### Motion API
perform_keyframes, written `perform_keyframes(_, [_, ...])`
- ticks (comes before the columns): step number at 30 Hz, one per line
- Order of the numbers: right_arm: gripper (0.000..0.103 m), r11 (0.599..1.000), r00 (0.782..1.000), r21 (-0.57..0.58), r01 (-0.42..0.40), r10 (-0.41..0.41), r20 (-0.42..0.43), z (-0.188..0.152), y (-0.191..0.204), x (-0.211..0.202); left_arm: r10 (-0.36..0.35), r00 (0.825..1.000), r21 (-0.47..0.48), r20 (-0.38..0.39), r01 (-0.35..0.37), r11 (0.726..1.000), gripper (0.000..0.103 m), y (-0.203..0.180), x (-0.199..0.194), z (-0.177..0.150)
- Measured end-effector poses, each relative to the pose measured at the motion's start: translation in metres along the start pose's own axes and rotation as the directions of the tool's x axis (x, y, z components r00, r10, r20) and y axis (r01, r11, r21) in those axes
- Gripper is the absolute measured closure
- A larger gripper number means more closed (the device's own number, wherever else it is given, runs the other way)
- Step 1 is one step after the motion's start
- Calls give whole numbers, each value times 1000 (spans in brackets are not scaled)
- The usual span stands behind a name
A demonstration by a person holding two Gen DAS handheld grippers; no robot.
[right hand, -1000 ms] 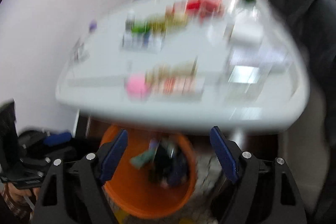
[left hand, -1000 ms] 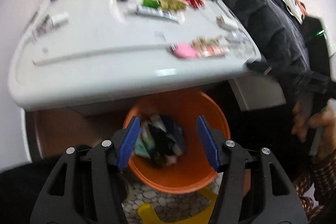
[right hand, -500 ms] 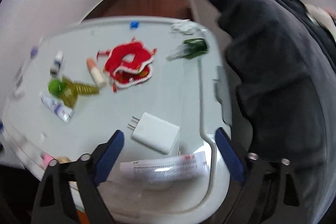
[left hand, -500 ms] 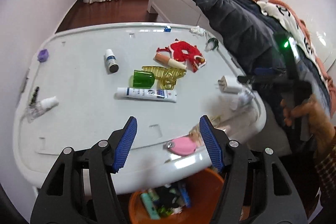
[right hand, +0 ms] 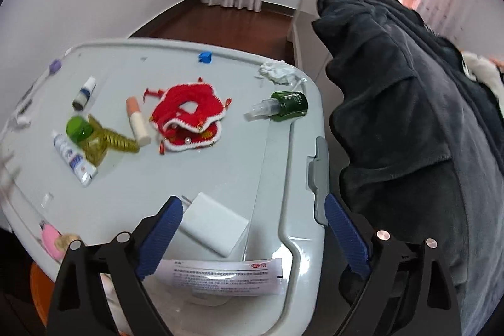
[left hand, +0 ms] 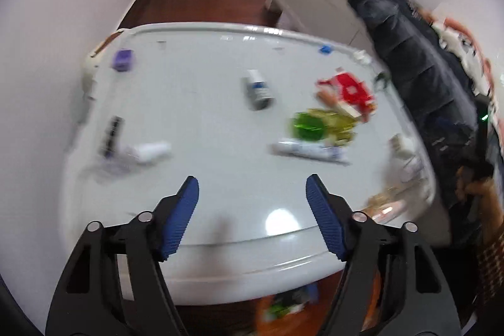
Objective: Collect trash
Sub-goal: 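Grasp the clear spray bottle with the left tool, then grasp the white plug charger with the right tool while the left tool holds the spray bottle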
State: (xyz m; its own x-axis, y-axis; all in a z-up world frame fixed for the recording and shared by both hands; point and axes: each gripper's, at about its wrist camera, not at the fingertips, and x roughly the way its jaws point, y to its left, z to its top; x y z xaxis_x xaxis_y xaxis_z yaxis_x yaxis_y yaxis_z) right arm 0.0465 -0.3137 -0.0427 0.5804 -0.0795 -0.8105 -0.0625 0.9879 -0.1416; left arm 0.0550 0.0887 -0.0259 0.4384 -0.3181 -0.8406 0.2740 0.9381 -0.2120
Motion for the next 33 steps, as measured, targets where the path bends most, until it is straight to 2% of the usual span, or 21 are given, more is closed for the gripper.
perform_keyframes(2, [13,999,1000,33,-13,12,6,3,-3,-1,25,1000,92,-7,-24,995,34,20,0,9])
perform_keyframes(5, [13,999,1000,47,-12,11,27,7,-4,-8,68,998,265,6,-67,962,34,51,9,19])
perform_keyframes(6, [11,999,999,49,-14,13,35,8,-4,-10,75,997,289,3,-73,955,34,59,13,21])
perform_keyframes(10, [9,999,999,42,-6,4,34,9,-3,-9,26,1000,359,-12,-20,933,34,83,29,29])
perform_keyframes(12, [9,999,1000,44,2,-3,19,10,-2,-5,-15,1000,445,-25,25,895,39,80,37,25])
perform_keyframes(15, [9,998,1000,54,11,-11,-8,12,-1,4,-40,994,542,-99,88,836,43,69,55,15])
perform_keyframes(17, [9,998,1000,57,5,-4,-18,14,1,8,-33,991,575,-130,103,812,46,68,64,11])
perform_keyframes(19, [9,998,1000,57,-4,5,-20,16,5,10,-18,990,588,-136,96,803,46,71,70,8])
perform_keyframes(22, [9,999,1000,36,-6,7,-22,18,12,12,-10,990,572,-138,88,815,49,81,78,8])
perform_keyframes(24, [9,1000,1000,27,-10,11,-21,20,16,13,-32,992,530,-125,94,843,55,88,77,9])
perform_keyframes(26, [9,1000,1000,26,-17,18,-15,21,18,12,-23,994,480,-104,70,874,76,91,76,10])
perform_keyframes(27, [9,999,1000,27,-20,20,-11,22,18,11,-27,994,420,-102,68,905,79,97,74,13])
perform_keyframes(30, [9,998,999,45,-35,35,11,24,17,5,-41,993,296,-113,73,953,79,98,71,11])
perform_keyframes(33, [9,997,999,59,-47,45,27,25,15,0,-57,991,232,-120,83,969,79,84,66,5])
